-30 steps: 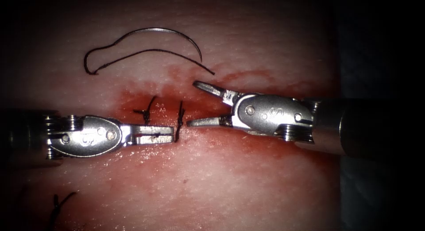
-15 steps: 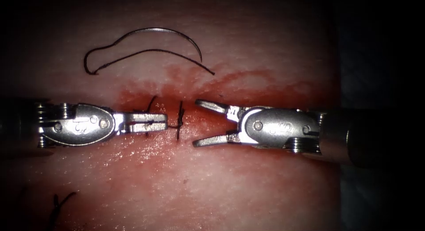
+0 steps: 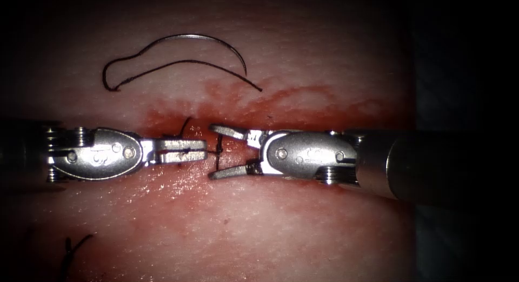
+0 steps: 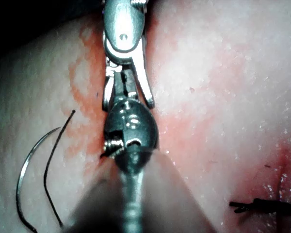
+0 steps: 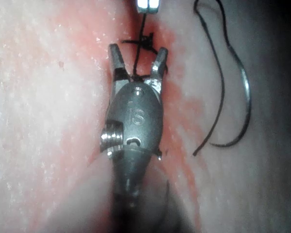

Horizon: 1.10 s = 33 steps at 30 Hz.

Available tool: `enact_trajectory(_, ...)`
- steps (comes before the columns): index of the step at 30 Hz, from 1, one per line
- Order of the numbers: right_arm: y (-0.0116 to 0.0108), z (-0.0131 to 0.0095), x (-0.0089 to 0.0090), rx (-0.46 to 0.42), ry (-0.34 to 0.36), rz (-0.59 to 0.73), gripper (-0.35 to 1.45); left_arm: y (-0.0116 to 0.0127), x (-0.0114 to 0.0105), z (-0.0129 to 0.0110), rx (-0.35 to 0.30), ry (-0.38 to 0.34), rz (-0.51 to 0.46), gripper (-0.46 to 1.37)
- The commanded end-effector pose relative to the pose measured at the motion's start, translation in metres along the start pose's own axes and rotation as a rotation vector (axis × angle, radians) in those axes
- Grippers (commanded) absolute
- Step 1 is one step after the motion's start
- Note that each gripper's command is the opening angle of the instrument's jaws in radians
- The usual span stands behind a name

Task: Wound Closure
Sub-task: Using the right cutter, cut the short suture end

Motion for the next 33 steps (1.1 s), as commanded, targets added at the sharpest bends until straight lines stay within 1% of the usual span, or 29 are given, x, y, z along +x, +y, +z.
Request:
enact_trajectory(1, 0.0000, 0.0001, 0.0000, 0.000, -0.001, -0.001, 1.11, 0.0000, 0.0000, 0.0000, -0.003, -0.001, 0.005, -0.35)
enact_trajectory(7, 0.0000, 0.0015, -0.0002, -0.015, -0.005, -0.003, 1.12, 0.0002, 0.0001, 0.0001, -0.006, 0.001, 0.005, -0.35)
enact_trajectory(9, -0.0001, 0.0017, -0.0003, -0.016, -0.005, -0.003, 1.12, 0.0002, 0.0001, 0.0001, -0.006, 0.001, 0.005, -0.35)
enact_trajectory(16, -0.0006, 0.0031, -0.0007, -0.024, -0.005, -0.010, 1.11, 0.0006, 0.0003, 0.0002, -0.011, 0.003, 0.004, -0.35)
enact_trajectory(33, -0.0010, 0.0045, -0.0007, -0.034, 0.001, -0.013, 1.08, 0.0011, 0.0006, 0.0004, -0.022, 0.006, 0.010, -0.35)
